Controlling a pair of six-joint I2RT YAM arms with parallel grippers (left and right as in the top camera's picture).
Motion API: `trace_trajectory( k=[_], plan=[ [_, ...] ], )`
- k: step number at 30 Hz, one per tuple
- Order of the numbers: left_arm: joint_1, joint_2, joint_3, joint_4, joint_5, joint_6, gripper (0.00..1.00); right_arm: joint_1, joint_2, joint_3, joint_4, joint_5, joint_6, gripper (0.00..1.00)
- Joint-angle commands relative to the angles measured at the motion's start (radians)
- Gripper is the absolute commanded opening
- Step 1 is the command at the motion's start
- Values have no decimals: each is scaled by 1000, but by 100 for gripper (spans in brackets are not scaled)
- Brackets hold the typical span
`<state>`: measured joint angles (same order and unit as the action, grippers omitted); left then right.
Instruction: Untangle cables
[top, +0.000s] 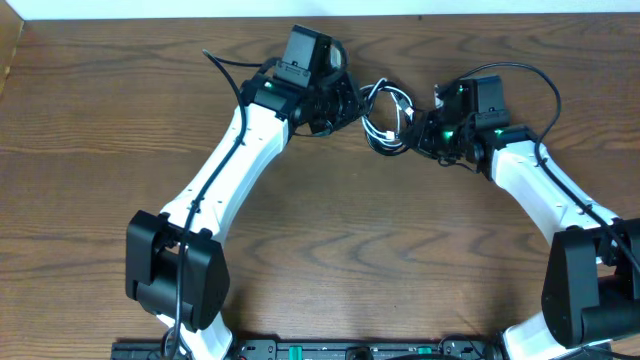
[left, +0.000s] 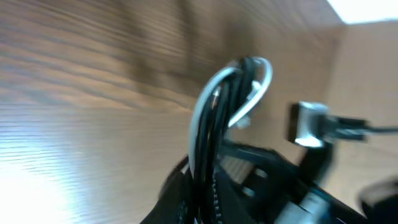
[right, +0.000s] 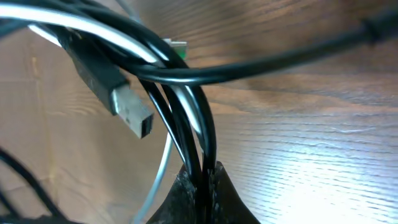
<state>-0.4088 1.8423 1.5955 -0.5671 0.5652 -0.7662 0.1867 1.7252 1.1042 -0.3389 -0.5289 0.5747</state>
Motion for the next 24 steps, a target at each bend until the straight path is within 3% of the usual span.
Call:
trace_trajectory(
  k=[1, 12, 17, 20, 24],
  plan=[
    [19, 0, 10, 59, 193, 35, 7, 20, -15, 12, -17, 29, -93, 1],
    [108, 0, 10, 114, 453, 67, 7, -4, -15, 12, -71, -5, -175, 1],
    [153, 0, 10, 88, 481, 195, 7, -23, -15, 12, -90, -44, -226, 1],
    [166, 1, 10, -21, 398, 334, 7, -29, -15, 12, -111, -50, -253, 1],
    [156, 2, 6, -229, 89, 410, 7, -32, -16, 12, -133, -60, -285, 1]
  ],
)
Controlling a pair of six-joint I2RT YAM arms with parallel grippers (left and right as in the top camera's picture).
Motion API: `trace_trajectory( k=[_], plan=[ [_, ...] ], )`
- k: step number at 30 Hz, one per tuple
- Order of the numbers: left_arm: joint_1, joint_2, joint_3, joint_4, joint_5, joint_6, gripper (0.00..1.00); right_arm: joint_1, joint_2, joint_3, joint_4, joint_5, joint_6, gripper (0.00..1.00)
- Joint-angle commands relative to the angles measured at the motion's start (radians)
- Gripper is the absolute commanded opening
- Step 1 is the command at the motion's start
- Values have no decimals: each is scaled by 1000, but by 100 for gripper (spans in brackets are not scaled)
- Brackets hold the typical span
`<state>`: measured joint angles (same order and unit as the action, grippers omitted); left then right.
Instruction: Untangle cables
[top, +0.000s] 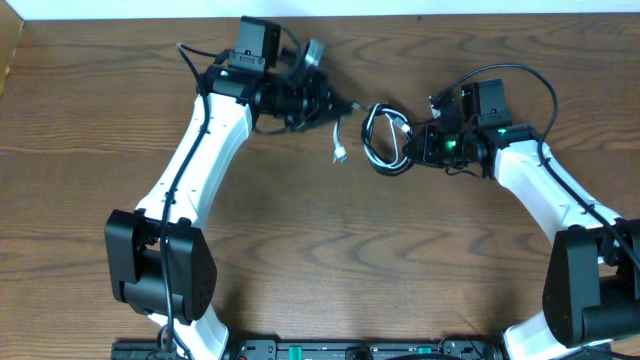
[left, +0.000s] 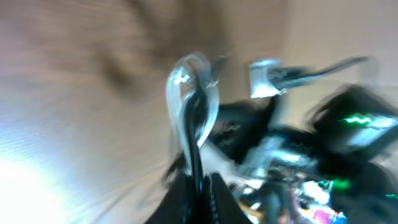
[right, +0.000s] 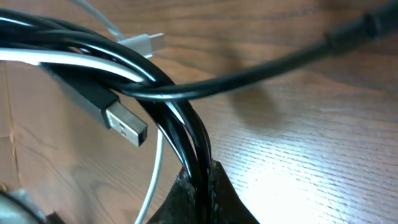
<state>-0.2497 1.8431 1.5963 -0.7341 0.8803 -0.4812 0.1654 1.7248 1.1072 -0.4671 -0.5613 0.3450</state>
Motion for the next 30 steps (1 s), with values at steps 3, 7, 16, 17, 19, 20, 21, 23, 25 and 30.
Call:
trace_trajectory(
  k=[3, 7, 16, 17, 19, 20, 21, 23, 25, 30],
  plan=[
    [-24, 1, -10, -147, -409, 134, 8, -11, -16, 9, -5, -37, -59, 1],
    [-49, 1, -22, -186, -550, 133, 28, -11, -16, 9, -4, -37, -58, 1],
    [-55, -11, 21, -164, -485, 133, 37, -10, -19, 9, 0, -36, -48, 1],
    [-57, -18, 24, -161, -446, 133, 37, -10, -19, 9, 4, -36, -37, 1],
    [-64, -28, 24, -158, -353, 131, 37, -9, -19, 9, 20, -36, -19, 1],
    [-72, -28, 24, -159, -310, 128, 36, -7, -19, 9, 31, -35, -9, 1],
    [-84, -27, 24, -159, -264, 125, 36, -5, -19, 9, 43, -35, 3, 1],
    [-112, -26, 21, -163, -233, 101, 36, -1, -19, 9, 68, -31, 26, 1],
    [-148, -26, 21, -162, -233, 75, 36, 1, -20, 10, 85, -18, 51, 1],
    [-229, -26, 21, -127, -270, 2, 36, 5, -47, 10, 83, 60, 71, 1]
  ],
)
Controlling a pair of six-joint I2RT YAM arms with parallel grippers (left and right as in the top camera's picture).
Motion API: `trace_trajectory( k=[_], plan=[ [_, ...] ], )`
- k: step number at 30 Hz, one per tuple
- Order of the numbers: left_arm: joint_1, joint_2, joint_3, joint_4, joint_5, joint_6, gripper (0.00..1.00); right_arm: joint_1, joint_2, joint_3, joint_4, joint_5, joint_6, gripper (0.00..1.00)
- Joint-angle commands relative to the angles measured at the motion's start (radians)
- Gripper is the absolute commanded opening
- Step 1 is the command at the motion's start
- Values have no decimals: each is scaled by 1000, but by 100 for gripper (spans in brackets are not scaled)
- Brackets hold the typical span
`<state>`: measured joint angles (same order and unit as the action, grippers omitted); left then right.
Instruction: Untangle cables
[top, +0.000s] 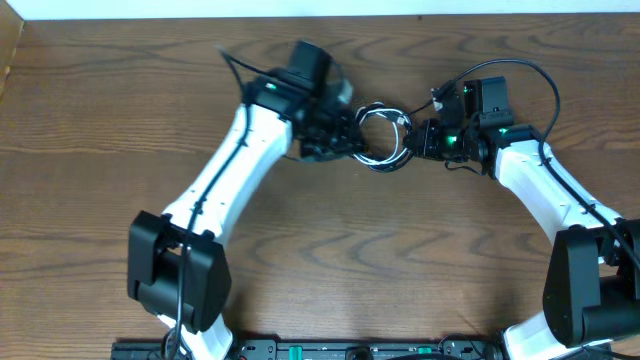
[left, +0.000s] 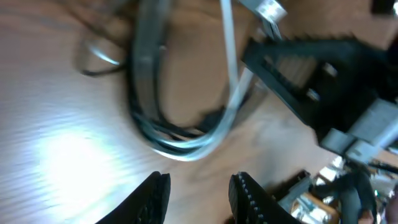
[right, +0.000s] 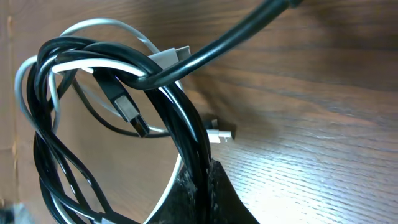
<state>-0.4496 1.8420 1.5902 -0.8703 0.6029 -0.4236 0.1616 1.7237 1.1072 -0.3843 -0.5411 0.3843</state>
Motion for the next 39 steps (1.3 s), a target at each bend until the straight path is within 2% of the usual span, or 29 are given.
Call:
trace_trajectory(
  k=[1, 5, 8, 13, 27, 34, 39],
  plan=[
    [-41, -24, 26, 12, -27, -84, 36, 12, -57, 10, -2, 59, 32, 1],
    [-74, -24, 24, 39, -200, -205, 36, 34, -111, 10, -21, 148, 34, 1],
    [-79, -24, 24, 90, -267, -241, 36, 55, -145, 10, -36, 186, 33, 1],
    [-79, -24, 24, 147, -272, -245, 36, 67, -153, 9, -71, 208, 44, 1],
    [-93, -8, -10, 97, -264, -263, 37, 89, -153, 9, -91, 349, 99, 1],
    [-108, 21, -18, 68, -266, -262, 37, 95, -153, 9, -91, 349, 98, 1],
    [-113, 40, -18, 71, -331, -264, 37, 95, -153, 9, -96, 348, 98, 1]
  ],
)
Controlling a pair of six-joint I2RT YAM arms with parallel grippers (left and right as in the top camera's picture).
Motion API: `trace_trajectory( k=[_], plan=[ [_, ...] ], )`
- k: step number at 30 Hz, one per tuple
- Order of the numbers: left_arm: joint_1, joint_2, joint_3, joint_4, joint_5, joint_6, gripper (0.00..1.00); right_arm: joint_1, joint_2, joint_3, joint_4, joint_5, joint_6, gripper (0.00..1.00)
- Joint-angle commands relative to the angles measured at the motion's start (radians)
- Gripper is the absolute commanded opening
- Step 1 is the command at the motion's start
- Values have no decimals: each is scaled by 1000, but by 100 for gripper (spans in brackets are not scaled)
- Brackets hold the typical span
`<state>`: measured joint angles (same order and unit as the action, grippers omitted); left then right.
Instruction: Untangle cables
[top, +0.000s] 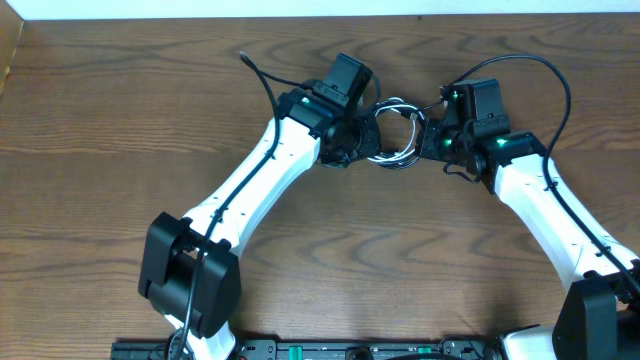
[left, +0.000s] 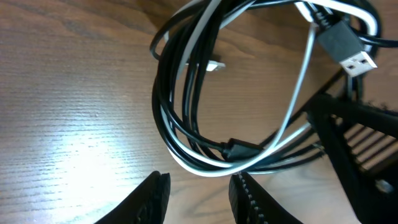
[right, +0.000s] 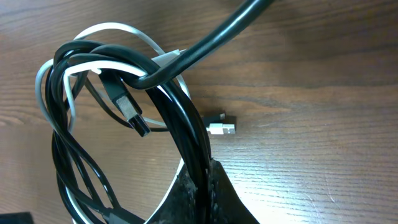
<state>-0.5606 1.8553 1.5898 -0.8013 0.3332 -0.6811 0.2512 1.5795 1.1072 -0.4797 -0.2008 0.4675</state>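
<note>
A tangle of black and white cables (top: 395, 135) lies on the wooden table between my two arms. My right gripper (top: 432, 140) is shut on several black strands at the right side of the tangle (right: 202, 180). The loops (right: 62, 124) fan out ahead of it, with a black USB plug (right: 127, 109) and a small silver connector (right: 222, 129). My left gripper (top: 355, 148) stands open at the tangle's left side. In the left wrist view the open jaws (left: 200, 190) sit just short of the white loop (left: 205, 167), holding nothing. The USB plug (left: 348, 53) shows top right.
The right arm's own thick black lead (right: 249, 15) crosses over the tangle and arches behind the arm (top: 520, 65). The left arm's lead (top: 262, 80) sticks out at the back. The table's far edge (top: 320, 17) is close behind the tangle.
My left arm has shifted right and towards the back, its open jaws now squarely facing the tangle. The right gripper and the tangle have moved slightly towards the back. Both grips are unchanged.
First both grippers were shut on the tangle, close together. Then my left gripper was farther left with a pale cable in it, one end hanging free. After that it was open back at the tangle, the pale cable let go. It stays open there now.
</note>
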Motion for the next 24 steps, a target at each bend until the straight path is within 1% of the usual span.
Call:
trace_trajectory(
  k=[1, 8, 16, 24],
  plan=[
    [-2, 29, -17, 6, -77, -11, 36, 5, -8, 9, -3, 8, 15, 1],
    [-2, 36, -17, 32, -91, -49, 36, 5, -8, 9, -4, 8, 15, 1],
    [-2, 36, -17, 110, -90, -113, 36, 5, -8, 9, -4, 8, 15, 1],
    [-8, 82, -17, 111, -72, -130, 36, 5, -8, 9, -3, 8, 14, 1]
  ],
)
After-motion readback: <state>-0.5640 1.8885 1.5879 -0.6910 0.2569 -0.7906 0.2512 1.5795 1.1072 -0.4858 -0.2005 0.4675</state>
